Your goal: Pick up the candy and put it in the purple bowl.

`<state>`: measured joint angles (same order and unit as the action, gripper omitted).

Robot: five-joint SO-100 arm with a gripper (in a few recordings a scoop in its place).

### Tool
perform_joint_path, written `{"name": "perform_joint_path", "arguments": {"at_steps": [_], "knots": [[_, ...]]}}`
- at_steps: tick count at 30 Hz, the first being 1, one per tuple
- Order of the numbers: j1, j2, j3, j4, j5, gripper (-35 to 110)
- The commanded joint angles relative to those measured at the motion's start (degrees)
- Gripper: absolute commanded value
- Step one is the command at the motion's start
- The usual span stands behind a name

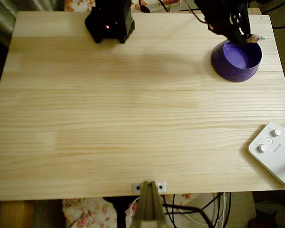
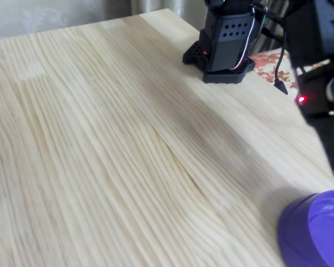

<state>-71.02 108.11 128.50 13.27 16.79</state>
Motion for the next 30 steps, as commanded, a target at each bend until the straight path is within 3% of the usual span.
{"name": "perform_joint_path", "arguments": {"at_steps": [1, 19, 26, 30], "knots": [[-0.7, 1.3, -6.5, -0.4, 1.1, 3], [-2.3, -4.0, -12.7, 3.8, 0.5, 20], [-2.6, -0.8, -12.0, 6.2, 0.1, 19], [-2.5, 1.7, -10.1, 5.8, -0.2, 7]]}}
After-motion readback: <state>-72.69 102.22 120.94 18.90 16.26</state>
